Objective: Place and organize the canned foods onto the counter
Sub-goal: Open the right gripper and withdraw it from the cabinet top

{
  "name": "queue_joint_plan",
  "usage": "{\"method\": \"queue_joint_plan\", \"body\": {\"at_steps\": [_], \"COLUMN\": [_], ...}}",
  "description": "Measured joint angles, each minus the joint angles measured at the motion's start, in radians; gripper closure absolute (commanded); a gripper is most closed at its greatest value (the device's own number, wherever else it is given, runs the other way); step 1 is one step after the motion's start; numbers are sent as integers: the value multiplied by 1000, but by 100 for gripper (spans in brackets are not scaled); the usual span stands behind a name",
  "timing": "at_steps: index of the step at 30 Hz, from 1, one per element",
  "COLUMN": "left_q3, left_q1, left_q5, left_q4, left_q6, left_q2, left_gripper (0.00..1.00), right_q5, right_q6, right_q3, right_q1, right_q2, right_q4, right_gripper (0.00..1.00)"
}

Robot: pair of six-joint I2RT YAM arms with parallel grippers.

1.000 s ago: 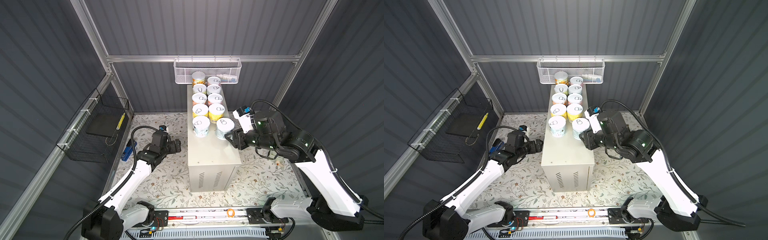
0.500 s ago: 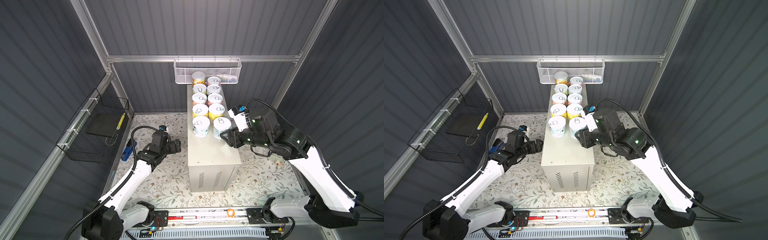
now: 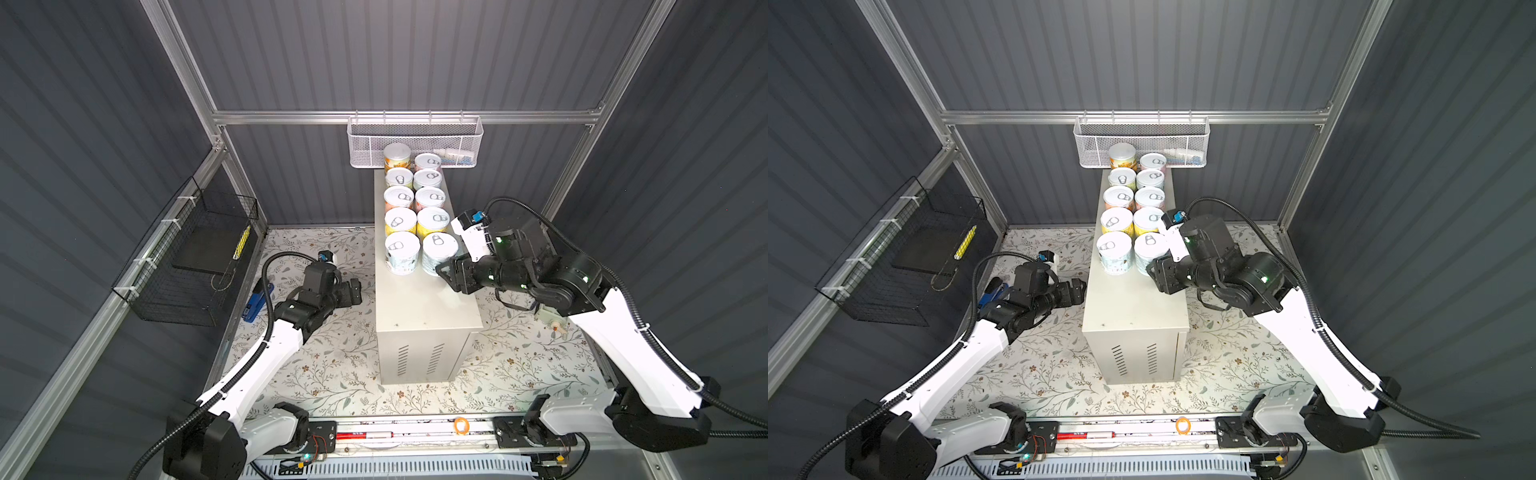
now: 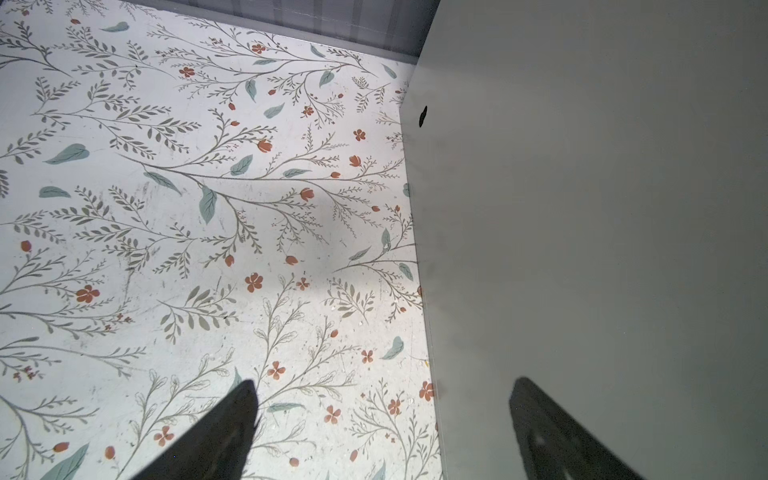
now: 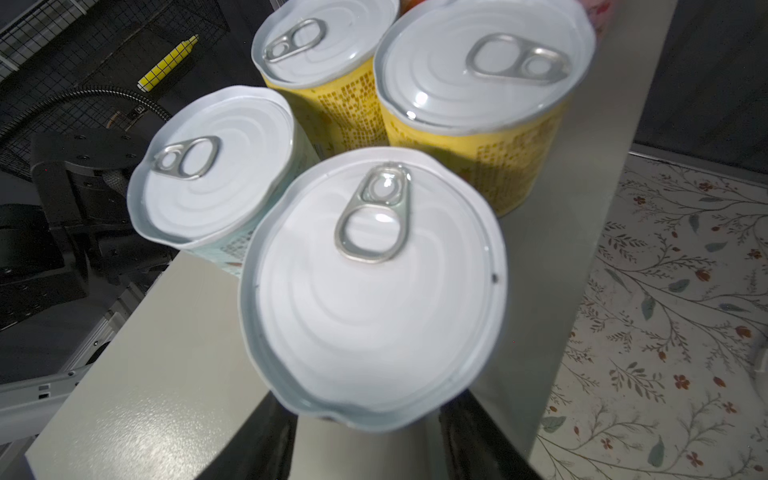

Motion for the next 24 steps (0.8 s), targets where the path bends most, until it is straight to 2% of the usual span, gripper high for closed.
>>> {"method": "queue_joint_plan", "body": {"at_steps": [10,16,19,21,24], "left_q3": [0,0,2,4,5], "left_q1": [0,0,0,0,0], "left_q5": [0,-11,-37,-64,-138], "left_q4": [0,-4,-13,-19,-22], "left_q6": [0,1,0,0,-19], "left_q2": [0,0,0,0,-1], "left_gripper": [4,1,1,1,0], "right_q5": [3,39,96,151,234], "right_q6": [0,3,9,18,21], "right_q3": [0,0,-17,-47,-114], "right_q1": [0,0,0,0,-25], "right_q2": [2,-19,-94,-175,-294], "right_q4": [8,-15,-24,-21,-16], "right_gripper": [41,36,28,16,8]}}
